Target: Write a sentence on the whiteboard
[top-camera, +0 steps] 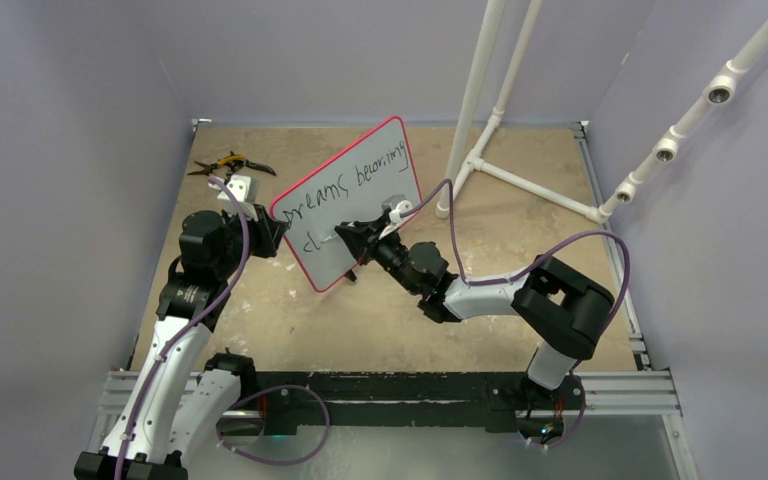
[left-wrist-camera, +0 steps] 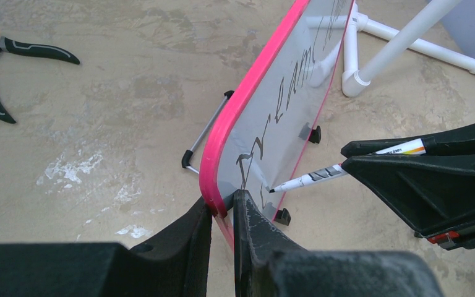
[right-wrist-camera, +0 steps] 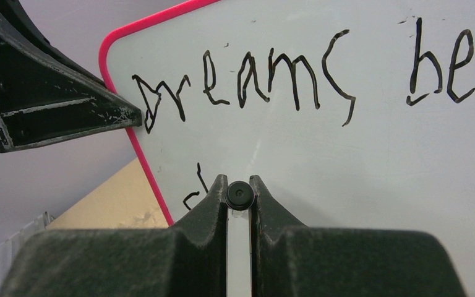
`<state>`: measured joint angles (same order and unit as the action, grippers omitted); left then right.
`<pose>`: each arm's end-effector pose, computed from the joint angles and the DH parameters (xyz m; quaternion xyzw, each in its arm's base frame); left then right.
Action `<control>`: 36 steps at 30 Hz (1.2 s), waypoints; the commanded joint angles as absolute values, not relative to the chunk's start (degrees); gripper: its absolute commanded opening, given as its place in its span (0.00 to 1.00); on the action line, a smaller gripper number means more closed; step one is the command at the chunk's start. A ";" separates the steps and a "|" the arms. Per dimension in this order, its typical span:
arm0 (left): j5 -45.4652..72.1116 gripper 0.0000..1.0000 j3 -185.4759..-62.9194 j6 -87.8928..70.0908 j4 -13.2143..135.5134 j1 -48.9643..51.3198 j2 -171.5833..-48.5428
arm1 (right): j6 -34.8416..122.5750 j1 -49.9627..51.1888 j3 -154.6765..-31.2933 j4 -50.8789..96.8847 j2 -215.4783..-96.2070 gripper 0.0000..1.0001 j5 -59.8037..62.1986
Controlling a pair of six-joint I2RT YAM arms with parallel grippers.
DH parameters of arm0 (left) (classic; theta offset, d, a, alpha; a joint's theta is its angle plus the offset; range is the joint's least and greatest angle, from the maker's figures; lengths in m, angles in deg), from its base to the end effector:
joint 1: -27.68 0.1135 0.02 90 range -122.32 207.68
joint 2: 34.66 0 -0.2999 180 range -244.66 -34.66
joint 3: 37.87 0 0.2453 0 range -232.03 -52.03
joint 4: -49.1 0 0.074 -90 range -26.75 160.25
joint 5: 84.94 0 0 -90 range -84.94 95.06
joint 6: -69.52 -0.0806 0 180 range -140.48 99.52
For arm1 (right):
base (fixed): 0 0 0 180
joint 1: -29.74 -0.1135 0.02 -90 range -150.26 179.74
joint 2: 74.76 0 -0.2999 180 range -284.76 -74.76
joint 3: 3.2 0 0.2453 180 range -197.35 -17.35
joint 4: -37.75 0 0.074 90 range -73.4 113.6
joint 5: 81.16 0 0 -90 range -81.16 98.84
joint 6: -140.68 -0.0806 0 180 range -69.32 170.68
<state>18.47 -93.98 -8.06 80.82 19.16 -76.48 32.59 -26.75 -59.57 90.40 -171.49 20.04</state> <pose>0.1749 -0.0451 0.3284 0.0418 0.8025 -0.1994 0.5609 0.2293 0.3179 0.2851 -0.1336 0.6146 0.4208 0.6537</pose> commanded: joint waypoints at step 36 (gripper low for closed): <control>19.51 0.14 -93.43 -9.12 78.90 19.24 -76.23 | 35.21 -25.98 -62.37 94.79 -168.90 0.00 21.80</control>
<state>18.41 -93.79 -8.06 80.44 19.16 -76.41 33.86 -26.44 -60.42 91.37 -171.62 21.33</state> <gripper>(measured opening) 0.152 0.115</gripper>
